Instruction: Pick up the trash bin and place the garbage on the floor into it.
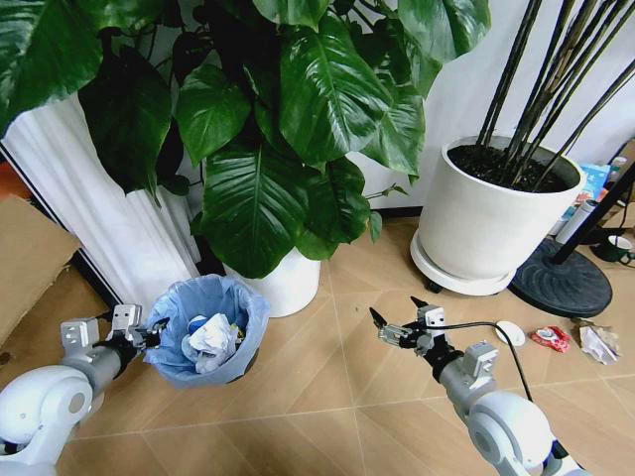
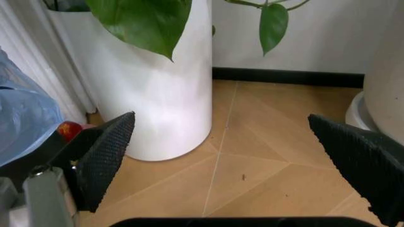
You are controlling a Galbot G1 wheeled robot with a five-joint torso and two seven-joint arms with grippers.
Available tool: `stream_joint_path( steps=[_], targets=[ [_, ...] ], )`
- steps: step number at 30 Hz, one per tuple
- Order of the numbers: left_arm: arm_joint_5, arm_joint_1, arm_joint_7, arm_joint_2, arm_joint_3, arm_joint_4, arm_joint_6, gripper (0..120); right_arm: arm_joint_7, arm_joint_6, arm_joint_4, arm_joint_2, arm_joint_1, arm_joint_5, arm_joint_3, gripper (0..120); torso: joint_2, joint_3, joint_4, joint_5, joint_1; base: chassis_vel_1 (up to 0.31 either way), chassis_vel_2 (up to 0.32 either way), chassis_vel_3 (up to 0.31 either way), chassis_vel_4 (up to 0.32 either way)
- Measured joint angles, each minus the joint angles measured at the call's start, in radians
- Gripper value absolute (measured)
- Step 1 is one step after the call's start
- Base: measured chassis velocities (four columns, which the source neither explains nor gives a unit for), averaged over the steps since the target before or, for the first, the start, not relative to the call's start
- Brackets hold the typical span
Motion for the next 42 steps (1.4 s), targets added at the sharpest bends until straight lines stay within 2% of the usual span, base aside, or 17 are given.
stream_joint_path(
  steps=[27,42],
  targets=[
    [0.005,0.006,0.002,-0.008,0.001,-0.01,0.0,0,-0.014,0.022,0.012,0.053,-0.047,-0.005,0.061,100,0.0,0.0,0.0,0.0,0.0,0.058,-0.055,-0.054,0.054],
    [0.011,0.005,0.019,-0.007,-0.001,-0.007,0.0,0,-0.018,0.028,0.011,0.096,-0.082,-0.013,0.099,100,0.0,0.0,0.0,-0.0001,0.0,-0.031,-0.025,0.034,0.023]
  ],
)
